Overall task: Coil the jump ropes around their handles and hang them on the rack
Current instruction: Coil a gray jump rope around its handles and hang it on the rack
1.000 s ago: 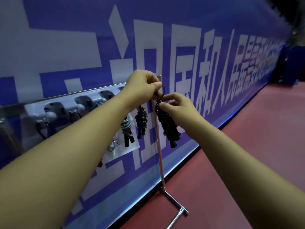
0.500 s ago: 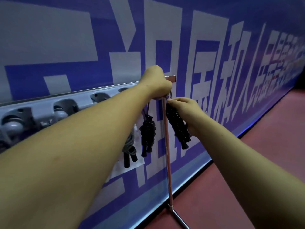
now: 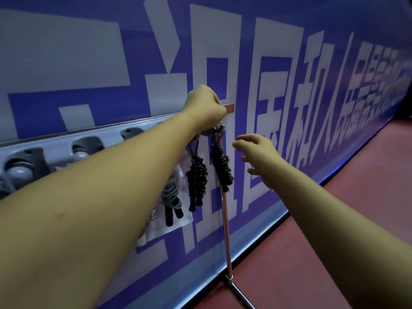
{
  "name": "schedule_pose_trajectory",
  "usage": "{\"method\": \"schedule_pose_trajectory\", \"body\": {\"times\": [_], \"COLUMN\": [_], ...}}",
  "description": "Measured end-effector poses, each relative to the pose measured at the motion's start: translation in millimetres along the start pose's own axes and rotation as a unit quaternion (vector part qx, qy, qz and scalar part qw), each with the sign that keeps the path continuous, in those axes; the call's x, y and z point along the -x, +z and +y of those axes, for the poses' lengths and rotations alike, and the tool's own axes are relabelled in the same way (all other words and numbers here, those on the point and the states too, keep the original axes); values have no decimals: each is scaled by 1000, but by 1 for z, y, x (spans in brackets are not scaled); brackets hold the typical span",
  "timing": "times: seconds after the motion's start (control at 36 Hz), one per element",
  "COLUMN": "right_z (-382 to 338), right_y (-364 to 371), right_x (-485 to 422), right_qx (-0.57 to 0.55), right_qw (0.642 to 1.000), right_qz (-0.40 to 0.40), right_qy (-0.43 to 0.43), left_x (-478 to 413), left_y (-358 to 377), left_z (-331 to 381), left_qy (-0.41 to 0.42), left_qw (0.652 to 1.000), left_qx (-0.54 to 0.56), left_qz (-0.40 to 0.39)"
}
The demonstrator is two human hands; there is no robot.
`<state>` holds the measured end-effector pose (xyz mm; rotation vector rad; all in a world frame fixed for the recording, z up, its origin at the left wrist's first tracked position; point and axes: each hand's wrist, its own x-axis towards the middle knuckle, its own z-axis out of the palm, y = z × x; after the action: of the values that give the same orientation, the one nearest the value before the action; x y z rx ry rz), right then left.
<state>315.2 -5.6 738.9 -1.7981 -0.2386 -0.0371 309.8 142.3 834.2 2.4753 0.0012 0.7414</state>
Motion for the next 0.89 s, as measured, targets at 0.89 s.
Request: {"method": "schedule_pose_trajectory", "body": {"times": [0.89], "right_z": [507], "right_y": [-179], "right_x": [284], "right_qx": [158], "right_qw": [881], "right_qz": [6], "right_qy": [446], "left_x": [425], "left_y": [513], "left_z": [-8], "left_qy": [3], "left_qw": [790], "left_qx": [36], "left_qz": [-612]}}
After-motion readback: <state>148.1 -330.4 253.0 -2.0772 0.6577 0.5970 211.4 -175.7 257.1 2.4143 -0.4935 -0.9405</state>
